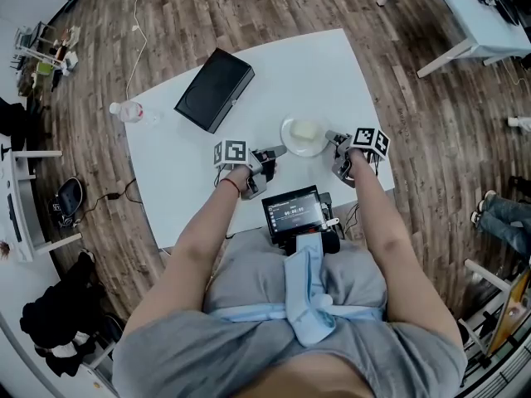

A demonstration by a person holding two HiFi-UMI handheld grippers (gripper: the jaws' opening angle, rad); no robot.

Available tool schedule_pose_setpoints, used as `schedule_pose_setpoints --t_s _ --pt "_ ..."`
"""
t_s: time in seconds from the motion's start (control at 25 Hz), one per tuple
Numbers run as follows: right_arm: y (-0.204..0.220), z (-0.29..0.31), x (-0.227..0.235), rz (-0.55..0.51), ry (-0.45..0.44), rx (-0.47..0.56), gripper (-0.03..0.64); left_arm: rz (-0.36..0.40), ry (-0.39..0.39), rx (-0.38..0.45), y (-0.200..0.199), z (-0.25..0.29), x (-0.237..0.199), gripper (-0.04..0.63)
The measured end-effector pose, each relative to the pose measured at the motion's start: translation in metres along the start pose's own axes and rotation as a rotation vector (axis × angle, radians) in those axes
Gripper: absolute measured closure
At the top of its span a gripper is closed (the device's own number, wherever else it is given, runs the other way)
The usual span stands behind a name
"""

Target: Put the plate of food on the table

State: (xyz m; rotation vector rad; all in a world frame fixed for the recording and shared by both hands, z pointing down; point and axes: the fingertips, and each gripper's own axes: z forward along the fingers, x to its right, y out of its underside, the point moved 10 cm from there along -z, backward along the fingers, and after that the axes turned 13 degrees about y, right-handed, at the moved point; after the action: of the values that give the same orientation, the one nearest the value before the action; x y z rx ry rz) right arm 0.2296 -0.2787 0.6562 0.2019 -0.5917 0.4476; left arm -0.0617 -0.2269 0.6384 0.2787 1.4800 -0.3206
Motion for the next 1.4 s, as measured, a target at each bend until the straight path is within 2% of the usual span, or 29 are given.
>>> schedule_pose_setpoints --t_s 0.64,0.76,0.92,1.16,1.4 --pt "0.016 -0.038 -0.008 -0.088 -0.05 0.048 0.528 0.045 0.051 -0.031 0.0 0.005 0.019 0.565" --pt "0.022 -0.044 -0.017 -0.141 -0.054 0.064 0.528 0.067 0.052 -0.048 0.001 0.005 0.024 0.565" --pt "0.03 -0.052 -0.029 -0.256 -0.016 0.097 0.528 0.1 0.041 -0.077 0.001 0.004 0.028 0.566" --pt "0.038 -0.065 -0.038 -0.354 -0.008 0.15 0.531 0.148 0.017 -0.127 0.003 0.009 0.033 0.566" --pt "0.075 -0.082 -0.052 -0.502 -0.064 0.265 0.541 0.293 -0.023 -0.18 0.018 -0.008 0.042 0.566"
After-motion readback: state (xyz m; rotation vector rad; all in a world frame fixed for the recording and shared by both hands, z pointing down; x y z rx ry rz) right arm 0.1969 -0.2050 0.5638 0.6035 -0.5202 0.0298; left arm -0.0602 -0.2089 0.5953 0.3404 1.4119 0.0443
